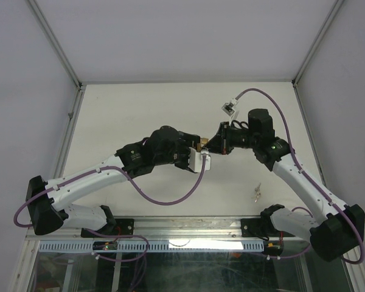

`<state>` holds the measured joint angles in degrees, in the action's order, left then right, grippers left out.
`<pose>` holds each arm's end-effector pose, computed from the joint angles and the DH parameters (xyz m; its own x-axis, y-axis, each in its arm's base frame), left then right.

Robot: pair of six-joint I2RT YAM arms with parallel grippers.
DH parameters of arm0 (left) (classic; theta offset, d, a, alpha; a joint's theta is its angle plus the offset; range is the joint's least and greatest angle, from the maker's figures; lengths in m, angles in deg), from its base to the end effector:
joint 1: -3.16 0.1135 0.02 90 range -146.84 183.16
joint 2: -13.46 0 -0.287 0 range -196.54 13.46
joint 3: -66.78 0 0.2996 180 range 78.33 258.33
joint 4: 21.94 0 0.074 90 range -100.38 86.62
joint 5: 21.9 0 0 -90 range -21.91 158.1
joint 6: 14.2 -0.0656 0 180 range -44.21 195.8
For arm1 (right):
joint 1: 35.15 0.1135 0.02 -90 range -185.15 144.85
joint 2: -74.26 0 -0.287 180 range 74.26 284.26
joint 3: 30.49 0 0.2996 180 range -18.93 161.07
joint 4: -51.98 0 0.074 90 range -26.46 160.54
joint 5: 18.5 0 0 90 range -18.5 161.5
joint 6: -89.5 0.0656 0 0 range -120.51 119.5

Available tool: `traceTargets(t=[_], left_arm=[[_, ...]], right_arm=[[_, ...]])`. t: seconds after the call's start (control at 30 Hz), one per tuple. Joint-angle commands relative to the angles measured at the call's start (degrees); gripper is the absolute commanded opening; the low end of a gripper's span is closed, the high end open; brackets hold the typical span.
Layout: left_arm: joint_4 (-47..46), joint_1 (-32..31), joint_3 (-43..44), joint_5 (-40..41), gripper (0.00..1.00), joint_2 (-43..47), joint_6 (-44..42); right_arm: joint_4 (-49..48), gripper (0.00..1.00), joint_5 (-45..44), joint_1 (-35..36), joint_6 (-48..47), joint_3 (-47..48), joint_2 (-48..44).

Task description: Unlock with the key

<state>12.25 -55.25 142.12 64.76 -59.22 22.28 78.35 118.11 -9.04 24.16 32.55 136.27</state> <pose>0.1815 -0.3025 0.3284 0.5418 0.6513 -0.5313 0.7413 -0.0724 0.6672 0.2416 0.1715 0.3214 -0.7215 -0.0344 -0.6916 -0.6504 0.3765 0.6597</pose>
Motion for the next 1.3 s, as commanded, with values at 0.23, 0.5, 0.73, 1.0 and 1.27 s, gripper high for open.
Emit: traceTargets(t=[0.23, 0.5, 0.73, 1.0, 1.27], left_arm=[[-26.8, -0.9, -6.2, 6.0, 0.0, 4.4, -13.4], [-43.8, -3.2, -18.4, 6.2, 0.0, 6.3, -29.2], [-44.5, -4.1, -19.8, 5.9, 0.0, 6.6, -29.1], [-21.2, -4.1, -10.2, 3.5, 0.0, 6.8, -2.8], [-19.4, -3.8, -6.2, 0.6, 0.0, 6.0, 8.3]], right_arm=[[-18.7, 0.0, 2.5, 0.3, 31.3, -3.3, -1.5], [-23.1, 0.0, 2.2, 0.3, 46.8, -6.6, -0.8], [-19.2, 0.0, 4.1, 0.5, 42.3, -5.2, 0.0], [24.2, 0.96, -3.9, -4.2, -6.3, 14.2, -1.2], [6.1, 0.99, -2.6, 1.4, -7.4, 3.6, -5.9]])
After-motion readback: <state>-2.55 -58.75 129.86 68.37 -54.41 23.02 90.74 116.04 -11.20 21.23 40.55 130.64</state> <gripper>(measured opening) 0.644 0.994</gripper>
